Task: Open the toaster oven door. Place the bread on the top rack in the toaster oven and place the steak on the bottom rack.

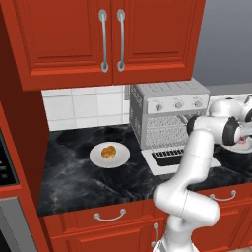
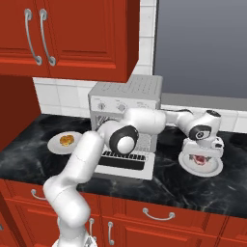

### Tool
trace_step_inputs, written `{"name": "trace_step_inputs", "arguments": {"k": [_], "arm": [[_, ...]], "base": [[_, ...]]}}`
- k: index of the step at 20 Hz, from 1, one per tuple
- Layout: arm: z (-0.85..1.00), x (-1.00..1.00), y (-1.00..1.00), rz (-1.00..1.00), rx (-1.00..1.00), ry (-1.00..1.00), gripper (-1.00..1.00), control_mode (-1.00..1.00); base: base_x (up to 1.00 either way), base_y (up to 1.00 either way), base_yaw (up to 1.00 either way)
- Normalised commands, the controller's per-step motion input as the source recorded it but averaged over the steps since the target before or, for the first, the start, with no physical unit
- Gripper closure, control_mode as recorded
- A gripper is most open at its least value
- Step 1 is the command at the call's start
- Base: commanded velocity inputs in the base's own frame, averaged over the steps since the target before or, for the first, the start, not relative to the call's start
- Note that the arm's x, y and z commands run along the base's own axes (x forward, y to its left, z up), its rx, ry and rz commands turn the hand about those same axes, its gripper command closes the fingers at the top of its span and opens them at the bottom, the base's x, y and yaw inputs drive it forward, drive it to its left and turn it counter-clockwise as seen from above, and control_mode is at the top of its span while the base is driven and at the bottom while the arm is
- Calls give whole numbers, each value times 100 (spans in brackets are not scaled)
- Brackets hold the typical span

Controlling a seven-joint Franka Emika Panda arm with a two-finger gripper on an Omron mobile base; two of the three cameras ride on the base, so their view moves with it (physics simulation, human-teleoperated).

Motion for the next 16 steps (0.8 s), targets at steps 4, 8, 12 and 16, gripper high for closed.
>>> {"name": "trace_step_inputs", "arguments": {"k": [4,8,12,16], "arm": [[52,-91,91,22,-2,-5,100,-100],[43,-76,100,29,-10,0,100,-100],[30,-27,100,36,-12,0,100,-100],[11,0,100,40,-6,-1,100,-100]], "base": [[0,0,0],[0,0,0],[0,0,0],[0,0,0]]}}
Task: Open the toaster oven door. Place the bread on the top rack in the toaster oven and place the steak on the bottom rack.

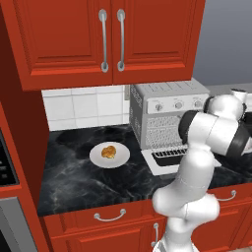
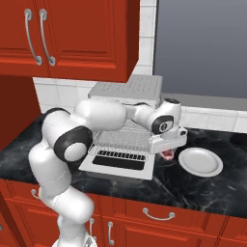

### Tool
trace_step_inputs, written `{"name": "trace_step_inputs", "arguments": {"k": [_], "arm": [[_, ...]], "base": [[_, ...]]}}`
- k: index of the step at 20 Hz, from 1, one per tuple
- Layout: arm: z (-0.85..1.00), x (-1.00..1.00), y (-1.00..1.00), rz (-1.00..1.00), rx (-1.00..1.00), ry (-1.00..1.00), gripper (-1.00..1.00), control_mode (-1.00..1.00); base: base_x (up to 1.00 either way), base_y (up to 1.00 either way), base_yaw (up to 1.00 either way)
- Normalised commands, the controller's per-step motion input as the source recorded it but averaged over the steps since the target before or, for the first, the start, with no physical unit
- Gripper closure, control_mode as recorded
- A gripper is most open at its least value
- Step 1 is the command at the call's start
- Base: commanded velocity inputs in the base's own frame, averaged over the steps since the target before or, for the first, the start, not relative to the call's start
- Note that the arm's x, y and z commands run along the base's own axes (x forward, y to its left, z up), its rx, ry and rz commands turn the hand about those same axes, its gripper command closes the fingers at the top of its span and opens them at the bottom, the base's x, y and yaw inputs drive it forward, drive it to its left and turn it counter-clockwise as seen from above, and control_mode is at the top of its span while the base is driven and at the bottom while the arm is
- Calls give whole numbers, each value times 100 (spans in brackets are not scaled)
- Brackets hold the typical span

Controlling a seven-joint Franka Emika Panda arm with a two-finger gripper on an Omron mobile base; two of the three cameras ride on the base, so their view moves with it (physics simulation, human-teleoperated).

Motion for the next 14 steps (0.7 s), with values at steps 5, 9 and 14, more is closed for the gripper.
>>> {"name": "trace_step_inputs", "arguments": {"k": [5,9,14], "arm": [[8,0,100,33,-3,-1,100,-100],[0,32,97,16,-5,0,100,-100],[-3,52,58,9,-5,0,100,-100]], "base": [[0,0,0],[0,0,0],[0,0,0]]}}
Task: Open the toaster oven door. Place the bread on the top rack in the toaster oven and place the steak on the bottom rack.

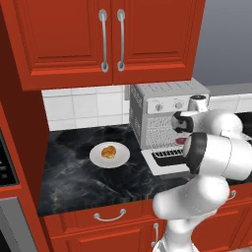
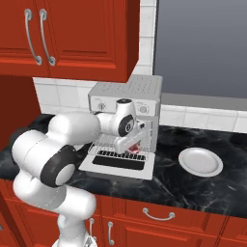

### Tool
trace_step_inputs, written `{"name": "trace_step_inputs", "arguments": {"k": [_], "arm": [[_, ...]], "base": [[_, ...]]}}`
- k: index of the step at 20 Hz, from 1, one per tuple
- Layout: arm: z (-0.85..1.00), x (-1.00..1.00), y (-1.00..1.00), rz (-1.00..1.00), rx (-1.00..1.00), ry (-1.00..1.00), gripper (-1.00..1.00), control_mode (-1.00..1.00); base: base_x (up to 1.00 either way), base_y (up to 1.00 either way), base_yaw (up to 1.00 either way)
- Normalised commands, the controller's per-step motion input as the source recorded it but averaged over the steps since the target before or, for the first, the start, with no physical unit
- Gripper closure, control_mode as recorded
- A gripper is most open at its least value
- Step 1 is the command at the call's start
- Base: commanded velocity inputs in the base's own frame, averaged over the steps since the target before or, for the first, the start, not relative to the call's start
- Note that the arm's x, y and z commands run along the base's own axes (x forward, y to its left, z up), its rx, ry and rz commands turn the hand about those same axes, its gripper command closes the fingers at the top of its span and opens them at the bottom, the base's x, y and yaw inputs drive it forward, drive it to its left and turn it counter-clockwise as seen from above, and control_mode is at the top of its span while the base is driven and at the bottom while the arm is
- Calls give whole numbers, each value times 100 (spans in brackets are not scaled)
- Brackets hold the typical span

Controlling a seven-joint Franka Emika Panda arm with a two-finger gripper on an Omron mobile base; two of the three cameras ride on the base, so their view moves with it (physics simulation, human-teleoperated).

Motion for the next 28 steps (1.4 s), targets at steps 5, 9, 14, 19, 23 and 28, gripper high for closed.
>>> {"name": "trace_step_inputs", "arguments": {"k": [5,9,14,19,23,28], "arm": [[-29,67,4,10,0,0,100,-100],[-14,23,1,11,0,-1,100,-100],[-23,-3,28,12,0,-13,100,-100],[0,-7,30,5,0,-15,-100,-100],[11,-14,5,0,0,-6,-100,-100],[32,-3,0,0,0,-1,-100,-100]], "base": [[0,0,0],[0,0,0],[0,0,0],[0,0,0],[0,0,0],[0,0,0]]}}
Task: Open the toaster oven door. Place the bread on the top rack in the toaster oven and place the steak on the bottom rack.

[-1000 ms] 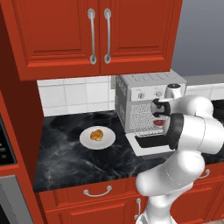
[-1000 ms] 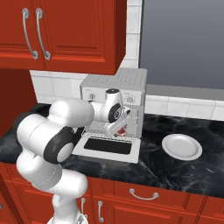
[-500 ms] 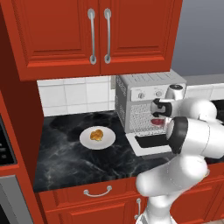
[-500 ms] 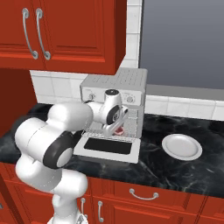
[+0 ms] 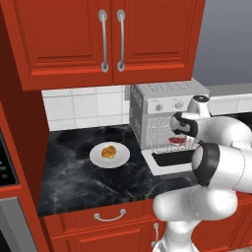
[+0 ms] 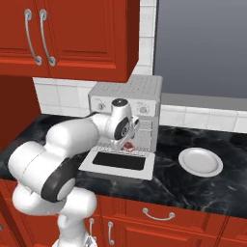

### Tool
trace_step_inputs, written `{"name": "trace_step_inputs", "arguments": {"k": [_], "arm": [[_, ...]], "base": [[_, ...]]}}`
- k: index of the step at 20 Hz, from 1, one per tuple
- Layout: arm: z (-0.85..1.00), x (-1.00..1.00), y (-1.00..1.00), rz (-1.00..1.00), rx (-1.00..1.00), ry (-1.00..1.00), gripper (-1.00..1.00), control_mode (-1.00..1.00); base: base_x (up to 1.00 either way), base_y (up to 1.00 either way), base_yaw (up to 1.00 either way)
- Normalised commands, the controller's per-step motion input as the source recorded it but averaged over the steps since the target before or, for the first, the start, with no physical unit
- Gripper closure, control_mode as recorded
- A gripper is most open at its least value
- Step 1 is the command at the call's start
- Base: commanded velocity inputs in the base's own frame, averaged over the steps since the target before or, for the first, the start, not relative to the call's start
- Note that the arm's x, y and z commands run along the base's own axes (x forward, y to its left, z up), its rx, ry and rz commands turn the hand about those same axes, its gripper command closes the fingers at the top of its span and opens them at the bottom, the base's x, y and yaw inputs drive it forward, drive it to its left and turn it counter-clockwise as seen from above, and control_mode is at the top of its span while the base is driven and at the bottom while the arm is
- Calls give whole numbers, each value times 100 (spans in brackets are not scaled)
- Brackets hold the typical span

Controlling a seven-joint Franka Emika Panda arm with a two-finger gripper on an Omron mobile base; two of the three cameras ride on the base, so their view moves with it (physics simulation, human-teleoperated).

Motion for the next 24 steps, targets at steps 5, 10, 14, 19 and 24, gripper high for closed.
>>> {"name": "trace_step_inputs", "arguments": {"k": [5,10,14,19,24], "arm": [[40,-45,-1,1,3,0,-100,-100],[-12,-70,-15,0,5,3,-100,-100],[-16,-10,-2,1,7,-3,-100,-100],[-8,10,-10,0,13,0,-100,-100],[-16,37,-13,-1,9,1,-100,-100]], "base": [[0,0,0],[0,0,0],[0,0,0],[0,0,0],[0,0,0]]}}
